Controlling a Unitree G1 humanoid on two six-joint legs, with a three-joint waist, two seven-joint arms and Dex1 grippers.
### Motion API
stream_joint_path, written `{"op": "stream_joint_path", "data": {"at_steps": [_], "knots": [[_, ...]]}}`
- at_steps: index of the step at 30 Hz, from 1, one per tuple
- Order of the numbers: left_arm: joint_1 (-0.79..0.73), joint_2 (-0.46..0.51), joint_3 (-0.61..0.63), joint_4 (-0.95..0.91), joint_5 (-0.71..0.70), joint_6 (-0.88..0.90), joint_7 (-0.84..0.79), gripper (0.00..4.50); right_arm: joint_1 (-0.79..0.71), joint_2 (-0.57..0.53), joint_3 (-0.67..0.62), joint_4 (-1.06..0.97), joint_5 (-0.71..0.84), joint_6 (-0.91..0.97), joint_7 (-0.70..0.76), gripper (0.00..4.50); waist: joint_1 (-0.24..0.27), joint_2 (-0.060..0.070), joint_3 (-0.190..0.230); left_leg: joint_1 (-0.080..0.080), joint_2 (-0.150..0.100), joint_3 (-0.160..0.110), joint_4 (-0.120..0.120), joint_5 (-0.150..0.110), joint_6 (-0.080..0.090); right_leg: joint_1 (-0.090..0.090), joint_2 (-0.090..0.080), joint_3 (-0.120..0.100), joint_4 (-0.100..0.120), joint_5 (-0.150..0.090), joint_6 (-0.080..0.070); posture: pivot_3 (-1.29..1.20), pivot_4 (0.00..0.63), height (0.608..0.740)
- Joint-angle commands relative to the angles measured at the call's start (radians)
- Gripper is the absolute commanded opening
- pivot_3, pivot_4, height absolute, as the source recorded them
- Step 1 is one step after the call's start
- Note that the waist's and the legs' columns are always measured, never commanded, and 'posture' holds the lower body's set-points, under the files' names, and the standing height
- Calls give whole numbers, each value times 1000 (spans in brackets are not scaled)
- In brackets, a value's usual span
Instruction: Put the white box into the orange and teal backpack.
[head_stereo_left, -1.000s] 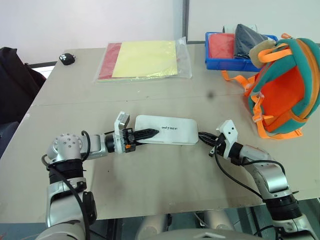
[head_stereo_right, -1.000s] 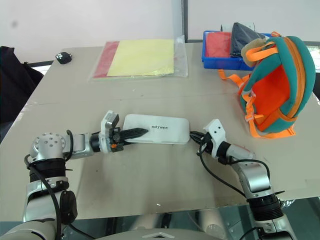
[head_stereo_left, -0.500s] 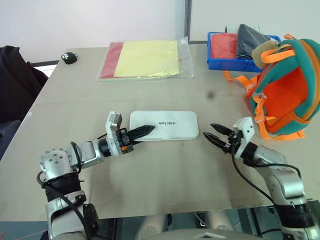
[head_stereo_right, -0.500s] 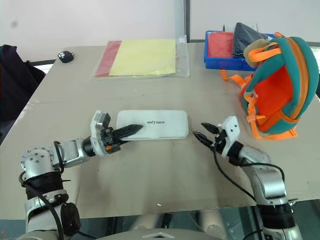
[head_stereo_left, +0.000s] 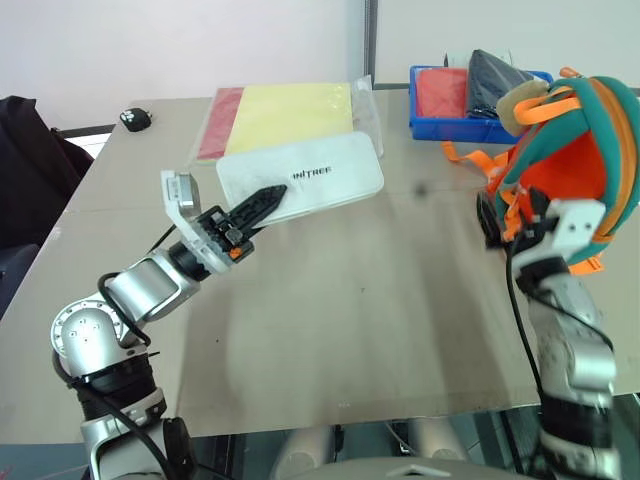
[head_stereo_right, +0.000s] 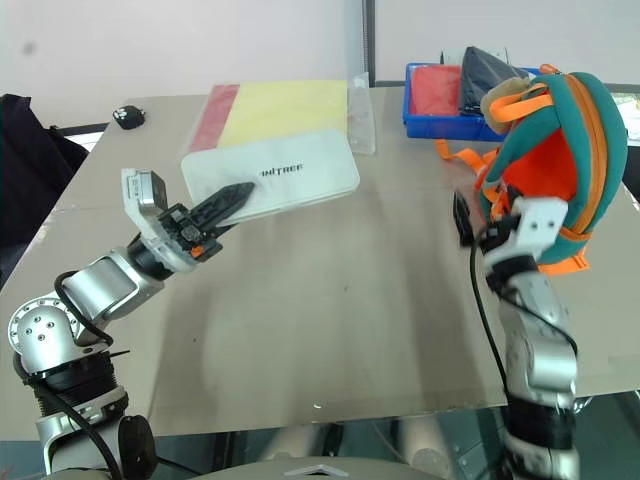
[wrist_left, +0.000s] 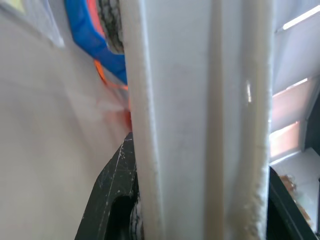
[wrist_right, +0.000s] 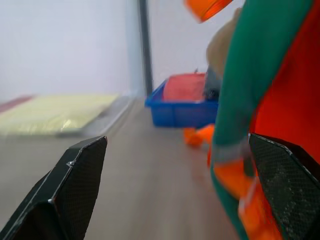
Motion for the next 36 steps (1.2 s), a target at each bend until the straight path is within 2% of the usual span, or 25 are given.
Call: {"op": "stream_joint_path", "data": {"at_steps": [1, 4, 8, 11, 12, 15, 17, 19, 20, 26, 28, 30, 33, 36], "knots": [[-6, 9, -12, -51, -26, -78, 5, 1596, -162, 12, -73, 196, 20, -11, -104, 4458, 0, 0, 0, -1, 0, -1, 0, 0, 0, 0, 0, -1, 0, 0, 0, 0, 150, 740], [4, 14, -26, -65, -30, -115, 11, 1596, -384, -14, -94, 490, -5, -168, -115, 4458, -5, 0, 0, -3, 0, 1, 0, 0, 0, -2, 0, 1, -3, 0, 0, 0, 150, 740], [30, 13, -43, -97, -49, -154, 36, 1596, -552, -44, -107, 766, -26, -315, -113, 3489, -22, 0, 0, -4, 0, 3, -2, 0, 0, -4, 0, 2, -4, 0, 0, 0, 150, 740], [60, 20, -40, -122, -58, -185, 46, 1596, -599, -51, -84, 844, -32, -376, -64, 1941, -30, 0, 0, -4, 1, 3, -2, 0, 0, -4, 0, 3, -5, 0, 0, 0, 150, 740], [71, 25, -35, -129, -59, -195, 47, 1596, -597, -45, -71, 827, -19, -366, -27, 1244, -31, 0, 0, -5, 1, 4, -2, 0, 0, -4, 0, 3, -5, 0, 0, 0, 150, 740], [96, 46, -27, -135, -57, -214, 46, 1596, -567, -46, -9, 733, 6, -314, 110, 18, -36, 0, 0, -5, 1, 4, -2, 0, 0, -5, 1, 4, -6, 0, 0, 0, 150, 740], [110, 69, -19, -127, -57, -219, 29, 1596, -517, -57, 57, 572, 86, -173, 253, 18, -38, 0, 0, -5, 2, 4, -2, 0, 0, -5, 1, 4, -5, 0, 0, 0, 150, 740], [132, 113, 11, -96, -42, -212, -15, 1596, -407, -155, 200, 261, 249, 68, 514, 18, -37, 1, 1, -5, 2, 3, -2, 0, 0, -6, 1, 3, -4, 0, 0, 0, 150, 740], [140, 136, 22, -80, -32, -205, -40, 1596, -366, -203, 239, 149, 315, 161, 590, 18, -32, 1, 1, -6, 2, 2, -3, 0, 0, -6, 1, 3, -5, 0, 0, 0, 150, 740], [125, 288, 70, 38, 33, -165, -229, 1596, -229, -474, 230, -211, 676, 541, 809, 18, -23, 1, 1, -10, 1, -1, -3, 0, 1, -10, 1, 3, -5, 0, 0, 0, 150, 740], [109, 329, 79, 70, 49, -152, -289, 1596, -206, -534, 194, -232, 706, 580, 818, 18, -15, 0, 1, -10, 1, -2, -2, -1, 1, -10, 0, 2, -5, 0, 0, 0, 150, 740], [107, 354, 86, 75, 43, -129, -355, 1596, -199, -530, 160, -186, 664, 544, 765, 18, -10, -1, 1, -10, 0, -3, -2, -1, 1, -9, 0, 0, -5, 0, 0, 0, 150, 740], [129, 371, 91, 47, 7, -77, -455, 1596, -140, -561, 130, -151, 590, 495, 763, 18, -1, -1, 1, -10, 0, -2, -2, -1, 1, -9, 0, 1, -5, 0, 0, 0, 150, 740], [166, 393, 92, 13, 20, -28, -568, 1596, -128, -532, 112, -138, 546, 447, 711, 18, 1, -1, 1, -12, 0, -3, -2, -1, 1, -11, -1, 0, -5, 0, 0, 0, 150, 740]]}}
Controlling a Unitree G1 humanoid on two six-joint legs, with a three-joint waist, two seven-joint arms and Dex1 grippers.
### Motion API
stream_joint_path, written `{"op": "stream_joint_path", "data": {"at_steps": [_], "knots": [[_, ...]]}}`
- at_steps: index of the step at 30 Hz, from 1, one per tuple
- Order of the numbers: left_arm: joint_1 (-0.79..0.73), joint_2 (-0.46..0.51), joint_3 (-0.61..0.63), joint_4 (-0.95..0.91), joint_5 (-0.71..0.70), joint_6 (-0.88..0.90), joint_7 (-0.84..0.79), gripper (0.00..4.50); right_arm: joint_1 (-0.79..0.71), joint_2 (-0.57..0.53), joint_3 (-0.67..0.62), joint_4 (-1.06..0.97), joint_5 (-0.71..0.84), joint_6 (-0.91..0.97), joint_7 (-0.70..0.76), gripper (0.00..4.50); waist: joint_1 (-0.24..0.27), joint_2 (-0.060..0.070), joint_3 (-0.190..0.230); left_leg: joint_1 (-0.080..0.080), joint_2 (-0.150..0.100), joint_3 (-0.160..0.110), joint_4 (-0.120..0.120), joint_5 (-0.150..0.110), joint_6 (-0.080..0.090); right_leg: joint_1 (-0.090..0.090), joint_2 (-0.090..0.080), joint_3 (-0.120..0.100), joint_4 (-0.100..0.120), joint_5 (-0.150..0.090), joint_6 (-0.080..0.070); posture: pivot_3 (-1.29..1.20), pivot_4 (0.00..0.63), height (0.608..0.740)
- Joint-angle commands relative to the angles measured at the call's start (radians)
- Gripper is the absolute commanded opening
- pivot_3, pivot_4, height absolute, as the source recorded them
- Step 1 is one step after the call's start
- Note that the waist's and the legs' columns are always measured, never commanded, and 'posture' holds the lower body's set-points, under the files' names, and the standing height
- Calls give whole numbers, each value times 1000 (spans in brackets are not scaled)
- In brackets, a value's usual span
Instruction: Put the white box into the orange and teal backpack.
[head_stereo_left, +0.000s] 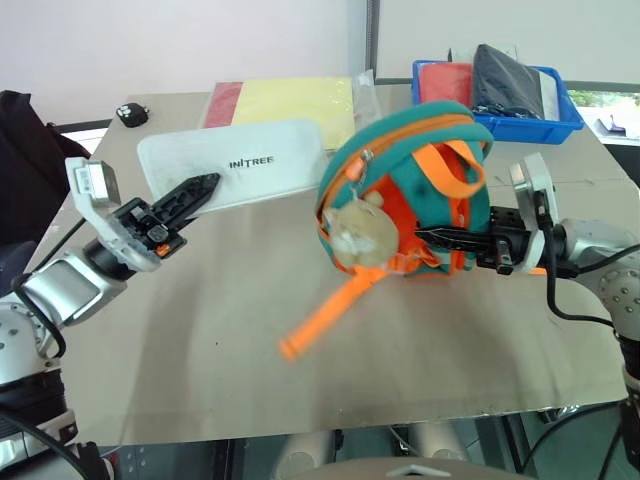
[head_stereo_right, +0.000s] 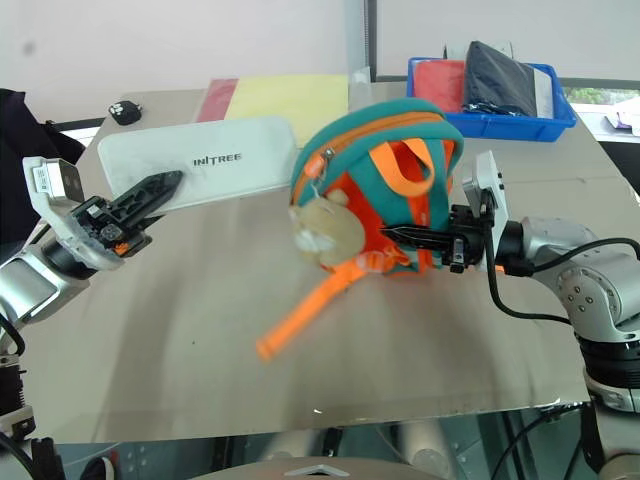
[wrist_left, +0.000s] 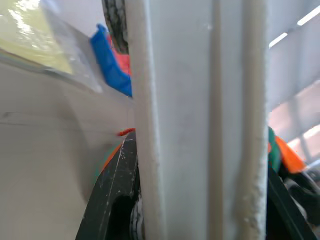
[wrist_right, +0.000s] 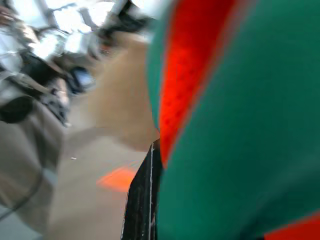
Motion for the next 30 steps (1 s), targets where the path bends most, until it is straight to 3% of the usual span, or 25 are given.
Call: {"op": "stream_joint_path", "data": {"at_steps": [1, 4, 7, 10, 14, 18, 24, 30], "knots": [[21, 49, 37, -71, 31, 28, -174, 1596, -15, 34, -58, -14, -17, -47, -60, 18, -2, 0, 0, -1, 0, 0, 0, 0, 0, -2, 0, 1, 0, 0, 0, 0, 150, 740], [2, 95, 22, -34, 249, -78, -277, 1596, -26, 71, -47, -41, 2, -26, -98, 18, -6, 0, 0, -4, 0, 0, 0, 0, 0, -4, 0, 0, 1, 0, 0, 0, 150, 740], [-43, 124, 61, -13, 334, -161, -389, 1596, -48, 101, -31, -36, -13, -22, -133, 18, -4, 0, 0, -4, 1, 0, 0, 0, 0, -5, 1, 0, 2, 0, 0, 0, 150, 740], [-47, 136, 116, -42, 327, -167, -488, 1596, -74, 132, -21, -25, -23, -16, -168, 18, -6, -1, 1, -7, 0, 0, 2, 0, 0, -6, 0, -1, 1, 0, 0, 0, 150, 740], [100, 142, 219, -161, 259, -75, -637, 1596, -83, 168, -3, -11, -36, -20, -178, 18, -16, -1, 1, -9, 1, 0, 1, 0, 0, -9, 0, -2, -1, 0, 0, 0, 150, 740], [157, 127, 249, -169, 326, -120, -641, 1596, -99, 191, -7, 7, -32, -20, -179, 18, -23, -1, 1, -9, 1, 0, 0, 0, 0, -9, 0, -3, -1, 0, 0, 0, 150, 740], [201, 110, 164, -184, 604, -298, -641, 1596, -123, 212, -16, 22, -18, -13, -174, 18, -23, 0, 1, -7, 1, -1, 2, 0, 0, -7, 0, -3, 2, 1, -2, 0, 150, 740], [162, 39, 100, -234, 620, -343, -622, 1596, -126, 219, -18, 23, -10, -6, -175, 18, -21, -1, 1, -9, 1, -1, 2, 0, 0, -8, -1, -5, 0, 1, -2, 0, 150, 740]]}}
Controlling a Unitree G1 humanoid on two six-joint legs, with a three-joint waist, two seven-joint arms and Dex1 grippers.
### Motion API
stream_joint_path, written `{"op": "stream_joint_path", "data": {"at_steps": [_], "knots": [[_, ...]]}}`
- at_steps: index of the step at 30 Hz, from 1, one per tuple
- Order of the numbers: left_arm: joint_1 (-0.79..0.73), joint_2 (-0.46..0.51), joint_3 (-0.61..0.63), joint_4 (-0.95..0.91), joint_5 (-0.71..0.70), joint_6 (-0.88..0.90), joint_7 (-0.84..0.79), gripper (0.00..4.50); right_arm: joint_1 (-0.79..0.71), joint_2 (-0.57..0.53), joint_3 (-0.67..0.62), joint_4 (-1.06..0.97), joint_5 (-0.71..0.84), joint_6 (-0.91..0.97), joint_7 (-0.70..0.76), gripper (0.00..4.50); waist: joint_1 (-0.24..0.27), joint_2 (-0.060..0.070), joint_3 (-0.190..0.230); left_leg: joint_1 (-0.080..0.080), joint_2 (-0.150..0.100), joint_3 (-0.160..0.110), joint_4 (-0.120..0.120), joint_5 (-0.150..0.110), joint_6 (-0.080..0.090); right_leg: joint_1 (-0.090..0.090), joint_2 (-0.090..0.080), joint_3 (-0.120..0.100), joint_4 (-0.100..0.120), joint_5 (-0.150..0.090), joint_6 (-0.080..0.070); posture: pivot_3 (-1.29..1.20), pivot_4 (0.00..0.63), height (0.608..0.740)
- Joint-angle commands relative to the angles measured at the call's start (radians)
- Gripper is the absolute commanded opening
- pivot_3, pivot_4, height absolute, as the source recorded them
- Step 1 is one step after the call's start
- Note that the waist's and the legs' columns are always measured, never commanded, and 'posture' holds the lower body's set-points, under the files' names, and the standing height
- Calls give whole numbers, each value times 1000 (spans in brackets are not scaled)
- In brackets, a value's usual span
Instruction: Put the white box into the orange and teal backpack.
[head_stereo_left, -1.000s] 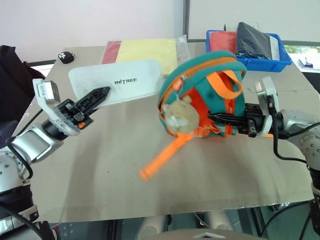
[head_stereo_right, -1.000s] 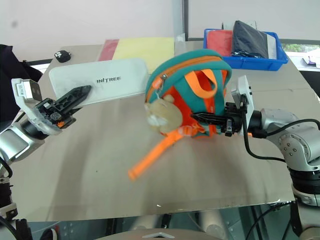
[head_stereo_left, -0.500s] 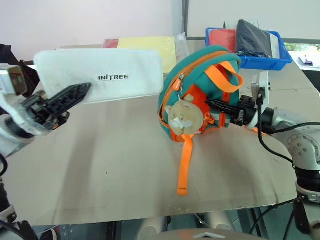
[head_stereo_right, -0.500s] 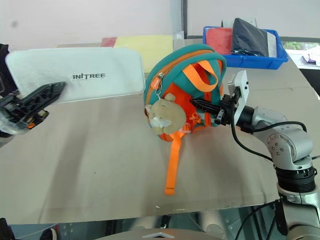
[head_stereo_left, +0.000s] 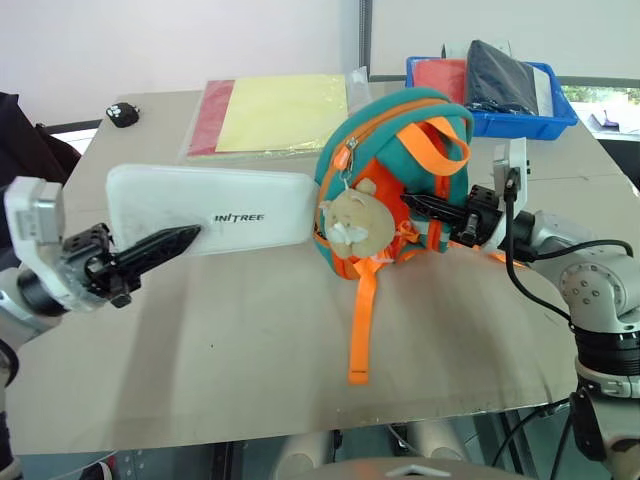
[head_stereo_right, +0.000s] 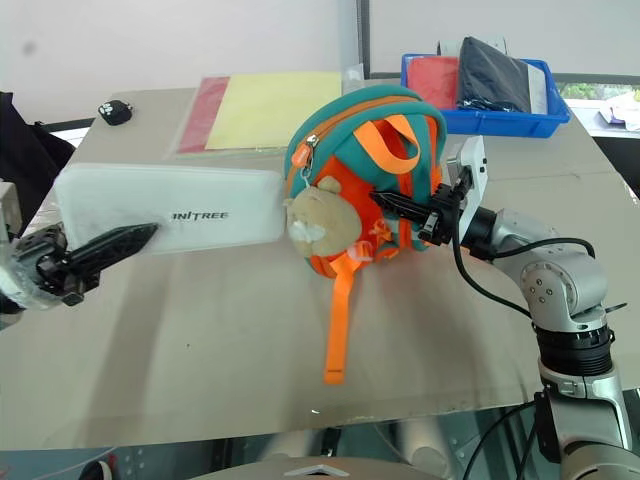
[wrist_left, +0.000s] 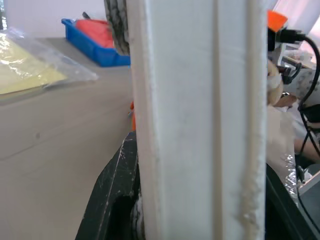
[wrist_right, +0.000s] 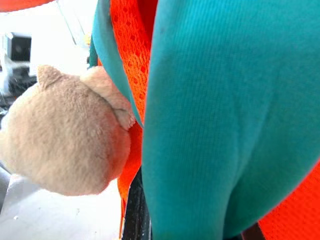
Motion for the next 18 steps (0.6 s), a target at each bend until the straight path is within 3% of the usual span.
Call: {"op": "stream_joint_path", "data": {"at_steps": [1, 9, 14, 18], "knots": [[-42, -17, -12, -77, -61, -6, 10, 1596, -25, 6, -30, -23, 26, -6, 3, 18, 0, 0, 0, 0, 0, 0, 0, 0, 0, 0, 0, 0, 0, 0, 0, 0, 150, 740], [-103, 33, 4, -122, -256, 102, -18, 1596, -9, 26, -24, -16, 16, -19, -2, 18, -4, 0, 0, 0, 0, -1, 0, 0, 0, 0, 0, -1, 1, 0, 0, 0, 150, 740], [-197, 65, -61, -51, -185, 80, -32, 1596, -6, 45, -20, -15, 11, -27, -7, 18, -7, 0, 0, 0, 0, -1, 0, 0, 0, 0, 1, -1, 1, 0, 0, 0, 150, 740], [-284, 29, -167, -29, -73, 24, 6, 1596, -4, 58, -19, -16, 0, -37, -13, 18, -7, 0, 0, 0, 0, -1, 1, 0, 0, 0, 0, -1, 1, 0, 0, 0, 150, 740]]}}
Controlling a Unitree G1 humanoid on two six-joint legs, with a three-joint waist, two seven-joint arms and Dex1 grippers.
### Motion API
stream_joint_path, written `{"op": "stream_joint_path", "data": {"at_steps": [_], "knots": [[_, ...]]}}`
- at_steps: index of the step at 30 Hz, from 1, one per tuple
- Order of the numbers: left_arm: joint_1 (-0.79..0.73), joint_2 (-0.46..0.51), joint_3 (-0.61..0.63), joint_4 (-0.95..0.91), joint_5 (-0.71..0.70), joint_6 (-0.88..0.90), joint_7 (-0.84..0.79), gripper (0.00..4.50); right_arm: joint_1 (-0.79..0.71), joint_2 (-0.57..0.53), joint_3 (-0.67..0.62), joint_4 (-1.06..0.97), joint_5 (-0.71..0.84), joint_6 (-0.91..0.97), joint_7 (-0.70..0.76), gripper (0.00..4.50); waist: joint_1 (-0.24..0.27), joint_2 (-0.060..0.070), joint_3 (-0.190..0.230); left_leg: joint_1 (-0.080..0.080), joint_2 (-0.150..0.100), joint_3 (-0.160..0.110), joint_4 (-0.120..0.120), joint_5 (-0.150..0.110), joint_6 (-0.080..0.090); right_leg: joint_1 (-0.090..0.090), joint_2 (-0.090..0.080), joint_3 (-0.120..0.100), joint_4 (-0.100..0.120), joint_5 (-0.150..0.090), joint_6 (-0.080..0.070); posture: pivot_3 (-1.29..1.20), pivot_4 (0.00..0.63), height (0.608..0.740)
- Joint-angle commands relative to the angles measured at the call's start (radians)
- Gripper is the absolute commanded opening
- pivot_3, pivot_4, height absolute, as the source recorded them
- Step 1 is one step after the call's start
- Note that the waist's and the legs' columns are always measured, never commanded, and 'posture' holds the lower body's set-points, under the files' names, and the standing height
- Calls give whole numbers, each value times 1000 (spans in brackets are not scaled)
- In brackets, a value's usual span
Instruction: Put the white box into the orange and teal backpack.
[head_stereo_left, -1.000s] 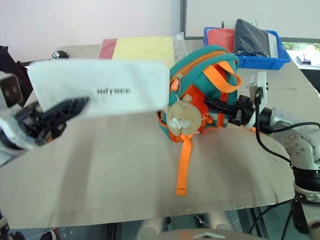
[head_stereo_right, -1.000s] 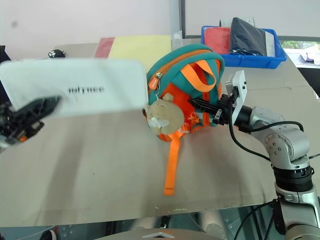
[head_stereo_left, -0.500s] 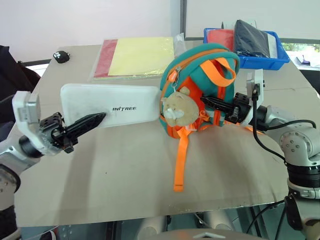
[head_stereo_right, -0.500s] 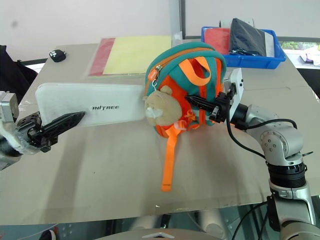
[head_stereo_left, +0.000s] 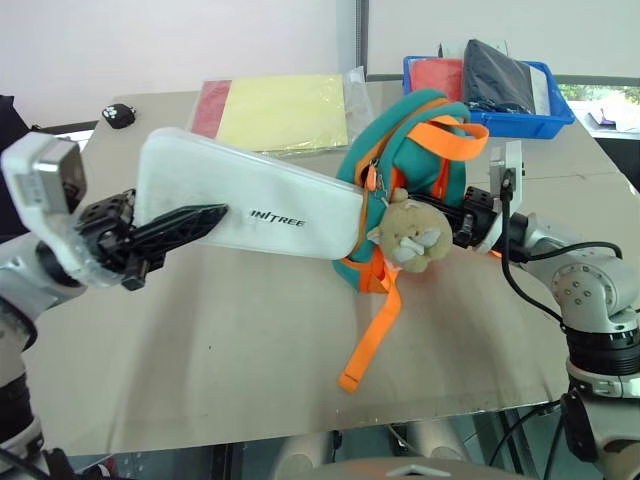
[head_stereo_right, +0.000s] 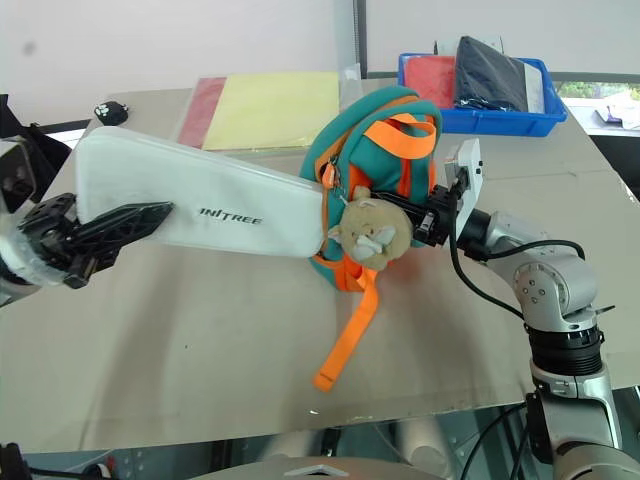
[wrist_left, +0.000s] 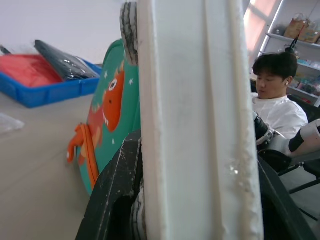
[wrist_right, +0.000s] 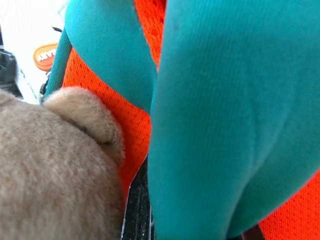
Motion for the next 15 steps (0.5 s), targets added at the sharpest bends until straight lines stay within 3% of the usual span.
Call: {"op": "stream_joint_path", "data": {"at_steps": [1, 6, 10, 15], "knots": [[-95, -44, -88, 11, 99, -84, 43, 1596, -8, 15, -19, -34, 1, -33, -10, 18, 1, 0, 0, 0, 0, 0, 0, 0, 0, 0, 0, 0, 0, 0, 0, 0, 150, 740], [-149, -139, -164, -3, 181, -139, 120, 1596, 6, 22, -24, -49, -1, -35, -20, 18, 0, 0, 0, 0, 0, 0, 2, 0, 0, 0, 0, 0, 1, 0, 0, 0, 150, 740], [-173, -251, -190, -52, 164, -151, 228, 1596, 20, 29, -20, -60, -6, -41, -32, 18, 2, 0, 0, -1, 0, -1, 4, 0, 0, 0, 0, -1, 1, 0, 0, 0, 150, 740], [-207, -317, -192, -70, 159, -175, 299, 1596, 31, 46, -12, -77, -3, -34, -46, 18, 0, 0, 0, -2, 0, -1, 7, 0, 0, 0, 0, -1, 2, 0, 1, 0, 150, 740]]}}
